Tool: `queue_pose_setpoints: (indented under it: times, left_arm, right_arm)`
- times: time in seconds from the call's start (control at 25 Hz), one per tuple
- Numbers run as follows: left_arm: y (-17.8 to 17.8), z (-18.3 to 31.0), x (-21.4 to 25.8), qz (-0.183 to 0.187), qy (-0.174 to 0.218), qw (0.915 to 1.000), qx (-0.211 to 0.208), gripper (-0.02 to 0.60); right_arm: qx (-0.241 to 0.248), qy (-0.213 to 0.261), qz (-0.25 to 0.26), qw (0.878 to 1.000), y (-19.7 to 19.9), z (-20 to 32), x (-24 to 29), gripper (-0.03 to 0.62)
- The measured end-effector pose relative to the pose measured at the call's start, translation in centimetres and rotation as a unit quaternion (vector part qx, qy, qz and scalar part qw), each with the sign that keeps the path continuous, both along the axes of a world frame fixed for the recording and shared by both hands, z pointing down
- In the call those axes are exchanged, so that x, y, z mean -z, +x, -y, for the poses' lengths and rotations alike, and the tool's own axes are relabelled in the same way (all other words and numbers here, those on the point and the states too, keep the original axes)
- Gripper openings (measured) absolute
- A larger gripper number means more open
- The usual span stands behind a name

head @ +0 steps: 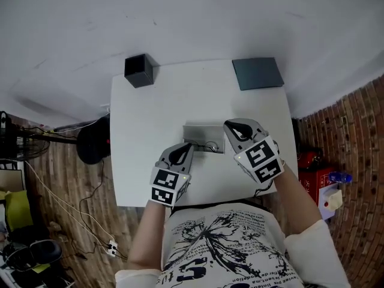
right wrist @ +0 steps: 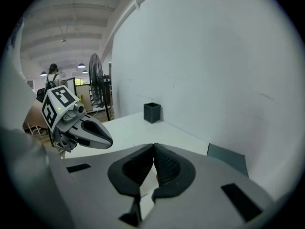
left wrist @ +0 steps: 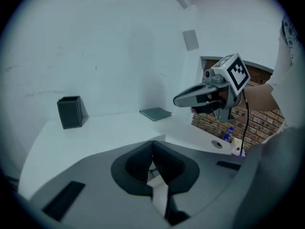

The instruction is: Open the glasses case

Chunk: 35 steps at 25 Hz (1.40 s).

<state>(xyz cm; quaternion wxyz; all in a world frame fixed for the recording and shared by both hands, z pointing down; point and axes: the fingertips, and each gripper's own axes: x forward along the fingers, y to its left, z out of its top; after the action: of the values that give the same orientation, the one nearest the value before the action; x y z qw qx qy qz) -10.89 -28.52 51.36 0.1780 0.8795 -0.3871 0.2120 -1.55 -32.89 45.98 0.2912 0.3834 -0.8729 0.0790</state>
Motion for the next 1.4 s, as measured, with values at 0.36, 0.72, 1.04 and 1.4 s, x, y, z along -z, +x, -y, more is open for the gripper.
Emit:
queue_pose_setpoints:
  times: [0.36, 0.72, 1.04, 1.4]
  left_arm:
    - [-0.6, 0.1, 11.3, -0.008, 0.136, 0.9906, -0.013, 0.014]
    - [-1.0, -1.7, 20.0, -0.071, 0.252, 0.9647, 0.025, 0.014]
    - [-1.5, -2.9, 21.7, -0.073, 0.266, 0.9605, 0.036, 0.014]
    - [-2.0, -3.3, 21.3, -0.078, 0.258, 0.9621, 0.043, 0.014]
  right_arm:
    - [-0.033, 0.103, 0.086, 0.990, 1.1, -2.5, 6.8, 0.015]
    - [-0.049, 0.151, 0.155, 0.975, 2.5, -5.3, 10.2, 0.014]
    - [-0.065, 0.181, 0.164, 0.967, 3.4, -5.9, 11.8, 0.012]
    - [-0.068, 0.179, 0.164, 0.968, 3.4, -6.5, 11.6, 0.011]
